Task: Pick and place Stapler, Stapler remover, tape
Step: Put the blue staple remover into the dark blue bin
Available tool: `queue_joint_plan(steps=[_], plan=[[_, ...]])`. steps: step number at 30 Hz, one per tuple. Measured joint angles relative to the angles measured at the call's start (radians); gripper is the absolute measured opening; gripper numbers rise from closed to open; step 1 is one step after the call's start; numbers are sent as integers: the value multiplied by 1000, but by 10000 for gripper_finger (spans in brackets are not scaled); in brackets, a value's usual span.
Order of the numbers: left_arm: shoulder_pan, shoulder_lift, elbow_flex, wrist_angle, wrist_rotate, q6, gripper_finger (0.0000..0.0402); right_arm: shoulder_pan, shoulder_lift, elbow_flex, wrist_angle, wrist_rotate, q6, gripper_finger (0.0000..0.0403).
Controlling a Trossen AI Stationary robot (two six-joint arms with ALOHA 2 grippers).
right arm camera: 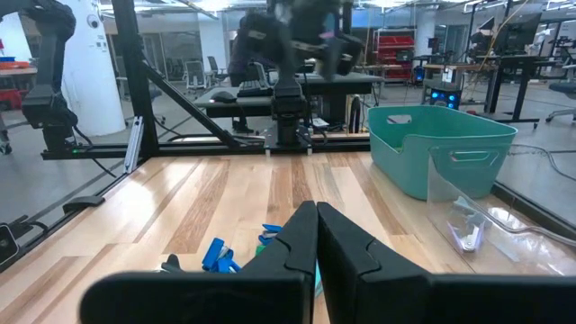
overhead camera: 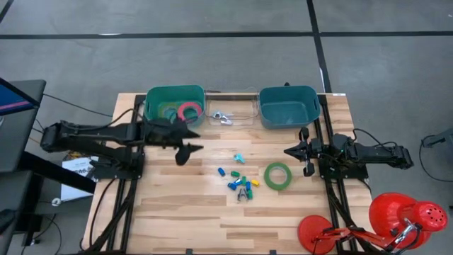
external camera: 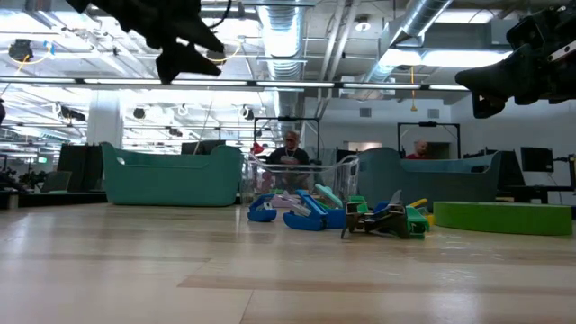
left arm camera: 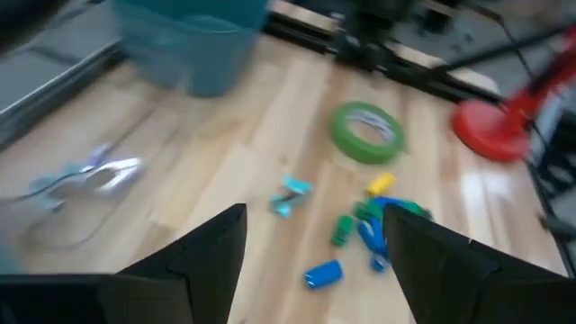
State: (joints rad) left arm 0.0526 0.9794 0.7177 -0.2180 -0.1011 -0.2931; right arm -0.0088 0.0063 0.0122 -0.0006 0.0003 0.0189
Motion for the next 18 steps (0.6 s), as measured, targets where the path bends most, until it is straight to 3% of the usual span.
queue_joint_plan(steps=[7, 18], plan=[[-118, -15, -57, 59, 0, 107, 209, 0, 0, 0, 0, 0, 0, 0], [-145, -113, -190, 125, -3, 109, 140, 0, 0, 0, 0, 0, 0, 0]])
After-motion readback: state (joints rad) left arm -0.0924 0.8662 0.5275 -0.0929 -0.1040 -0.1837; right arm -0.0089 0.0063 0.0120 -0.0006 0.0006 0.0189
